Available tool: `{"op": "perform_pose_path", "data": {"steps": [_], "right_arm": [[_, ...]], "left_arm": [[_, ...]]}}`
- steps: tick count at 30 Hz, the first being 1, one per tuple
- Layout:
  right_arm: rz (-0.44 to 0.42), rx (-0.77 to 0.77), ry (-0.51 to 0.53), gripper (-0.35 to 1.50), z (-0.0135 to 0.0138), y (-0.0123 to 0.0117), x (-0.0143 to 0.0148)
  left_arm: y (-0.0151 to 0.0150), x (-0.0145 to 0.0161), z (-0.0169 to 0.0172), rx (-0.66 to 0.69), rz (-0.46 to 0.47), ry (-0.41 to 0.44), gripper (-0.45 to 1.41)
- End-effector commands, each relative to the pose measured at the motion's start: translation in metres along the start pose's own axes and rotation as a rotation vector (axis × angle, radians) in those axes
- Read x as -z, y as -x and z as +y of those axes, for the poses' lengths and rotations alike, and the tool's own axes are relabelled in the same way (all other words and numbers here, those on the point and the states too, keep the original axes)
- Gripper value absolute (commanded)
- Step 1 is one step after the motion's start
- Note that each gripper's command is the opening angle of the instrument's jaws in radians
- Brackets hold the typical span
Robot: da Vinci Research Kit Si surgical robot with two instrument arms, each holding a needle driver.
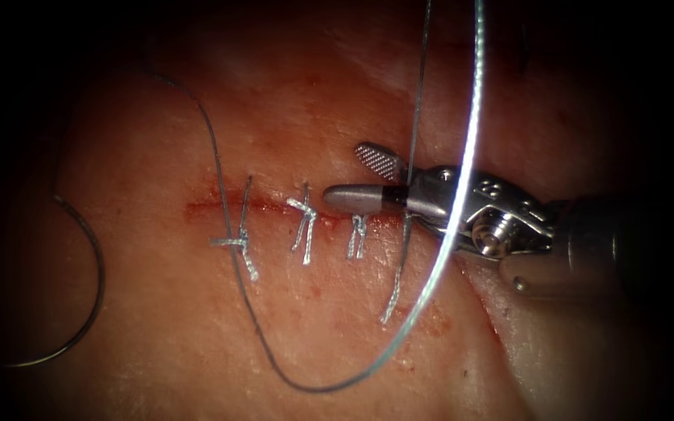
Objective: Wound Closure
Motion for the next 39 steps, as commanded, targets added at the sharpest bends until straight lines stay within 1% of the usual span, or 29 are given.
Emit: {"op": "perform_pose_path", "data": {"steps": [1,2,3,7,9,10,11,13,14,15,17,21,25,30,33,34,35,37,38,39], "right_arm": [[0.003,0.031,-0.009,0.37,-0.0002,0.0004,-0.0002],[0.005,0.049,-0.016,-0.11,-0.0002,0.0004,-0.0001],[0.02,0.062,-0.031,-0.35,-0.0001,0.0004,0.0002],[0.056,0.084,-0.046,-0.35,0.0003,0.0002,0.0005],[0.074,0.081,-0.032,-0.35,0.0005,-0.0001,0.0005],[0.076,0.079,-0.023,-0.32,0.0005,-0.0003,0.0005],[0.082,0.077,-0.01,0.2,0.0005,-0.0004,0.0007],[0.097,0.07,0.033,1.08,0.0005,-0.0008,0.0012],[0.099,0.062,0.042,1.25,0.0006,-0.0009,0.0015],[0.108,0.054,0.044,1.36,0.0007,-0.001,0.0022],[0.117,0.045,0.057,1.43,0.0009,-0.0011,0.0037],[0.12,0.04,0.07,1.43,0.0018,-0.001,0.0076],[0.122,0.031,0.087,1.41,0.003,-0.001,0.0111],[0.128,0.025,0.113,1.43,0.0039,-0.0006,0.0132],[0.129,0.023,0.114,1.43,0.0041,-0.0005,0.0137],[0.128,0.023,0.111,1.45,0.004,-0.0004,0.0137],[0.128,0.023,0.111,1.45,0.004,-0.0004,0.0137],[0.127,0.024,0.105,1.45,0.0038,-0.0003,0.0136],[0.126,0.025,0.102,1.45,0.0037,-0.0003,0.0135],[0.126,0.025,0.099,1.45,0.0036,-0.0002,0.0135]], "left_arm": [[0.0004,-0.0007,-0.0003,-0.003,0.002,-0.001,-0.45],[0.0004,-0.0007,-0.0003,-0.003,0.003,0.0,-0.45],[0.0004,-0.0007,-0.0003,-0.003,0.003,0.0,-0.45],[0.0004,-0.0007,-0.0003,-0.003,0.004,0.001,-0.45],[0.0004,-0.0006,-0.0003,-0.003,0.005,0.003,-0.45],[0.0004,-0.0005,-0.0003,-0.003,0.005,0.004,-0.45],[0.0004,-0.0003,-0.0004,-0.009,0.007,0.005,-0.45],[0.0005,0.0002,-0.0006,-0.02,0.008,0.007,-0.45],[0.0006,0.0006,-0.0008,-0.026,0.001,0.0,-0.45],[0.0008,0.0012,-0.001,-0.032,-0.004,-0.008,-0.45],[0.0011,0.0023,-0.0014,-0.033,-0.011,-0.013,-0.45],[0.0025,0.0042,-0.0016,-0.052,-0.033,-0.018,-0.45],[0.0047,0.006,0.0002,-0.033,-0.048,0.005,-0.45],[0.0065,0.0099,0.0027,-0.006,-0.088,0.019,-0.45],[0.0073,0.0126,0.0039,0.062,-0.107,0.024,-0.45],[0.0074,0.0133,0.0042,0.088,-0.113,0.029,-0.1],[0.0075,0.0142,0.0046,0.149,-0.126,0.037,0.16],[0.0076,0.0156,0.0053,0.202,-0.143,0.05,0.59],[0.0075,0.0165,0.0057,0.258,-0.151,0.054,0.91],[0.0075,0.017,0.006,0.291,-0.159,0.055,1.05]]}}
